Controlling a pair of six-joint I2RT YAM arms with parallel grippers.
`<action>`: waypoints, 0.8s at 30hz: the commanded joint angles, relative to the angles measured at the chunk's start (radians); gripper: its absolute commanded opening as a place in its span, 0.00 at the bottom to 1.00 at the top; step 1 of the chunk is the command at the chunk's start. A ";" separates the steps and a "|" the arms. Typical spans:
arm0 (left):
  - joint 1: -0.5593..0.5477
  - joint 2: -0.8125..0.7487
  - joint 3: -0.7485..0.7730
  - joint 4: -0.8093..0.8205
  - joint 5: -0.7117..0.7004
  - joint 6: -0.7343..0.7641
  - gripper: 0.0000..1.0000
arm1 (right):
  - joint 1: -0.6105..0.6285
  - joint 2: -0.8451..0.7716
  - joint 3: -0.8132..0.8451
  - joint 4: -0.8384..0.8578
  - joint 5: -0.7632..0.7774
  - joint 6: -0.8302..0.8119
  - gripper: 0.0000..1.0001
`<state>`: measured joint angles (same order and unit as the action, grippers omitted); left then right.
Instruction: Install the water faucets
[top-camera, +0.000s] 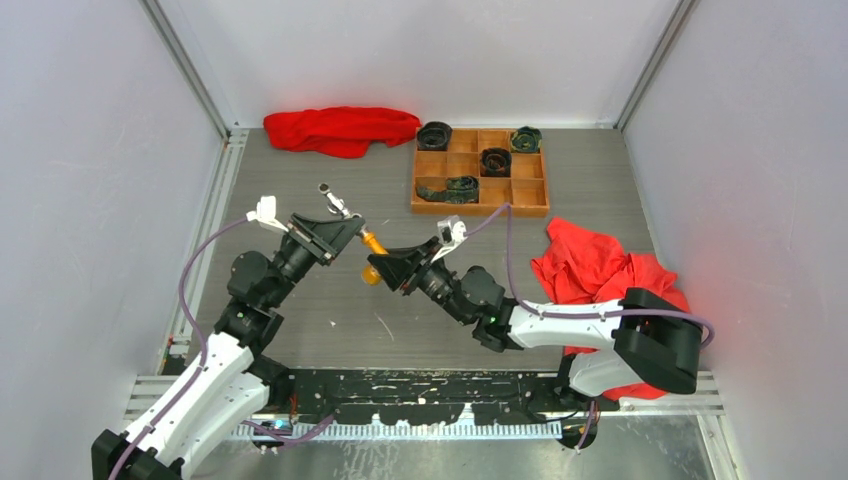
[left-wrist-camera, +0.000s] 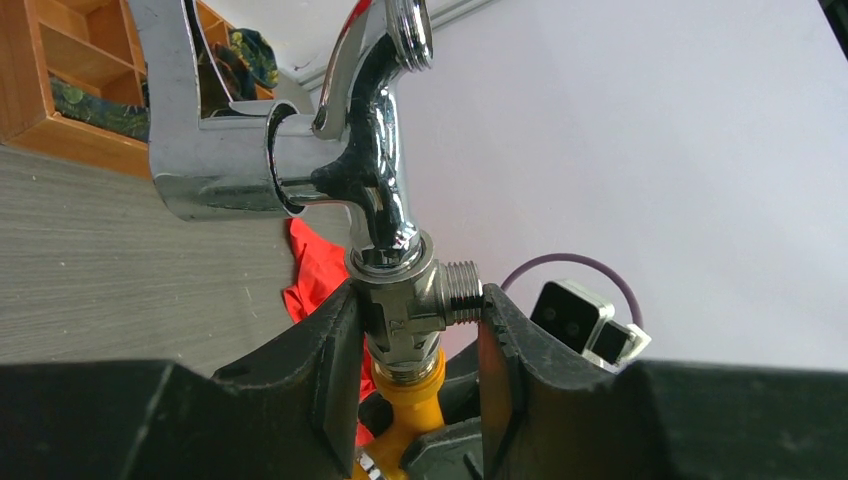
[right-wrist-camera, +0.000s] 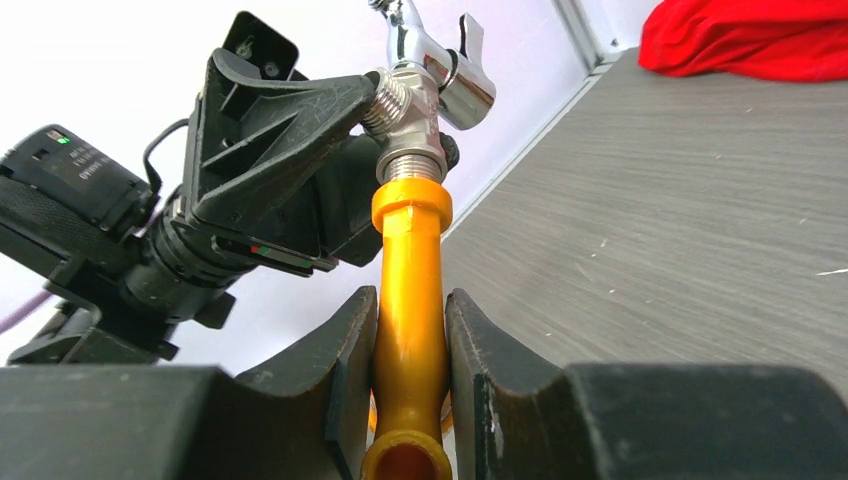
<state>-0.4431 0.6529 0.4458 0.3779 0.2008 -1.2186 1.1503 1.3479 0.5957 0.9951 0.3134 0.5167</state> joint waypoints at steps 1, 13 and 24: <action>-0.023 -0.007 0.003 0.081 0.112 0.018 0.00 | -0.071 -0.039 0.001 0.148 -0.043 0.156 0.01; -0.023 0.001 -0.020 0.124 0.107 0.020 0.00 | -0.188 -0.029 0.001 0.184 -0.220 0.448 0.01; -0.023 0.013 -0.058 0.205 0.061 0.027 0.00 | -0.256 0.092 -0.003 0.302 -0.335 0.855 0.01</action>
<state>-0.4431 0.6678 0.4057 0.4770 0.1661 -1.2041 0.9253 1.4124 0.5564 1.1412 -0.0357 1.1648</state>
